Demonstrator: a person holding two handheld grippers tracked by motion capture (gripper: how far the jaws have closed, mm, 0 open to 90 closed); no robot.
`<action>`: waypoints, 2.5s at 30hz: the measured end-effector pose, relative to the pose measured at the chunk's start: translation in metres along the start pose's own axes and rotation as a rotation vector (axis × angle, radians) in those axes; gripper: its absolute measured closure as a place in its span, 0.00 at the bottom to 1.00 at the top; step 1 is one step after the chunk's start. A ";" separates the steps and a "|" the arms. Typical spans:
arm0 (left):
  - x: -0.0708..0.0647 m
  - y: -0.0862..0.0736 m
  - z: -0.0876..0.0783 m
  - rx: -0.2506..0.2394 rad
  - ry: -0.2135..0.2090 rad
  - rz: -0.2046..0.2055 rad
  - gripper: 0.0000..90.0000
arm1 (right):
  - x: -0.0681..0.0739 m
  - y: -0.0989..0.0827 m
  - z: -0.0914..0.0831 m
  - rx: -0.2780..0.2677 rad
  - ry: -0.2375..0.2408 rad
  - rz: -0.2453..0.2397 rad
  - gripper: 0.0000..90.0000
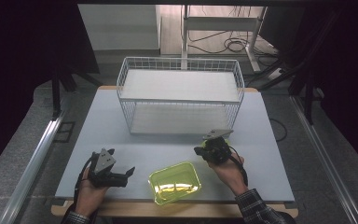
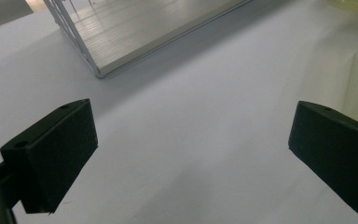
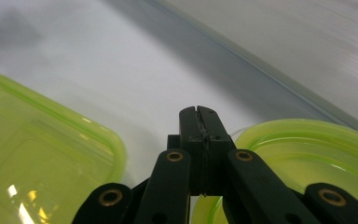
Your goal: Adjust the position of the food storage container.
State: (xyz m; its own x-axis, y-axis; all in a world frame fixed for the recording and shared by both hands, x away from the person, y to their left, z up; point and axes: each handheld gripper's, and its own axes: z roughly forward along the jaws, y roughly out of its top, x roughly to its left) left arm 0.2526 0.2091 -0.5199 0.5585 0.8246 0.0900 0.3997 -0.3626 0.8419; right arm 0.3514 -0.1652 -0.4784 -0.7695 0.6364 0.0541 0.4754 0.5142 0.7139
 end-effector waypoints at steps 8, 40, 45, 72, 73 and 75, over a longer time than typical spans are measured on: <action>0.000 0.000 0.000 0.002 -0.002 0.002 0.01 | -0.017 -0.009 -0.009 0.001 -0.050 0.043 0.99; -0.003 0.000 0.003 0.028 -0.031 -0.001 0.01 | -0.080 -0.052 -0.064 -0.028 -0.251 0.208 0.99; -0.004 0.001 0.003 0.046 -0.045 -0.011 0.02 | -0.082 -0.055 -0.066 -0.028 -0.262 0.215 0.99; -0.037 0.003 -0.002 0.152 -0.333 -0.026 0.87 | 0.027 -0.071 -0.060 0.018 0.029 0.055 0.99; -0.038 0.002 -0.001 0.161 -0.343 -0.027 0.87 | 0.027 -0.071 -0.060 0.018 0.029 0.055 0.99; -0.040 0.002 0.000 0.174 -0.359 -0.023 0.94 | 0.036 -0.075 -0.059 0.035 0.045 0.044 0.99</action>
State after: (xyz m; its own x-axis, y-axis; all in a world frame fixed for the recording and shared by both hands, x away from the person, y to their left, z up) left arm 0.2309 0.1749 -0.5218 0.7543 0.6402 -0.1452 0.5148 -0.4396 0.7361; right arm 0.2626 -0.2152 -0.4887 -0.7654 0.6329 0.1170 0.5235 0.5065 0.6851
